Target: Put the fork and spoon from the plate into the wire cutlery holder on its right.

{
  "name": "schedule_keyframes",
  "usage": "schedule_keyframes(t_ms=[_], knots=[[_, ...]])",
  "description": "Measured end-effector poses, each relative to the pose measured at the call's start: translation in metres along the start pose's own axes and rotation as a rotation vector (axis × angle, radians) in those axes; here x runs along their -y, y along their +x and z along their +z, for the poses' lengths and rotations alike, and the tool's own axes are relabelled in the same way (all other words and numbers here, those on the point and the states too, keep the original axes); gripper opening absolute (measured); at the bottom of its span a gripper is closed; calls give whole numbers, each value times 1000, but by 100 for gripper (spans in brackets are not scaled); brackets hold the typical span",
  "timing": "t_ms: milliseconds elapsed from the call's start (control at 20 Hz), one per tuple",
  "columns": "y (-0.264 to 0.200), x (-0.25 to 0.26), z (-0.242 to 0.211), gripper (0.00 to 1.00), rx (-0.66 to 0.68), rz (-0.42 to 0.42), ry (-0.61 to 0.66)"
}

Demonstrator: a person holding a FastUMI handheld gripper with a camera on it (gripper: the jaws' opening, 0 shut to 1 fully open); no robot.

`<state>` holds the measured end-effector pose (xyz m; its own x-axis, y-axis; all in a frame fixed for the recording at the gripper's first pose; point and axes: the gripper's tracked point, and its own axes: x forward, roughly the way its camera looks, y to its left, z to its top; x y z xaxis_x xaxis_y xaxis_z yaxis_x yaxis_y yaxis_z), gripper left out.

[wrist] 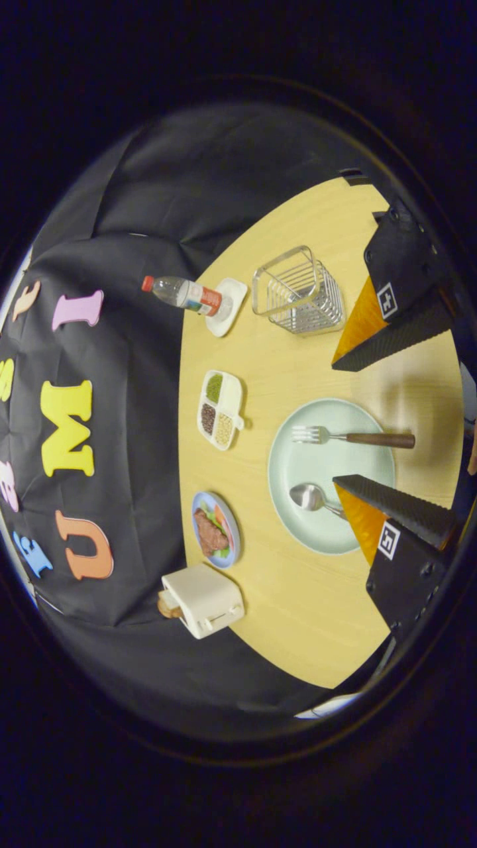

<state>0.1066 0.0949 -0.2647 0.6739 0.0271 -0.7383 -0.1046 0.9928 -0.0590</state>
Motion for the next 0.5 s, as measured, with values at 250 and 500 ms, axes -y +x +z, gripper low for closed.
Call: schedule_keyframes(t_ms=[250,500], knots=[[22,-17,-10,95,-74,12,-41],[47,-27,-17,95,-143,37,-20]])
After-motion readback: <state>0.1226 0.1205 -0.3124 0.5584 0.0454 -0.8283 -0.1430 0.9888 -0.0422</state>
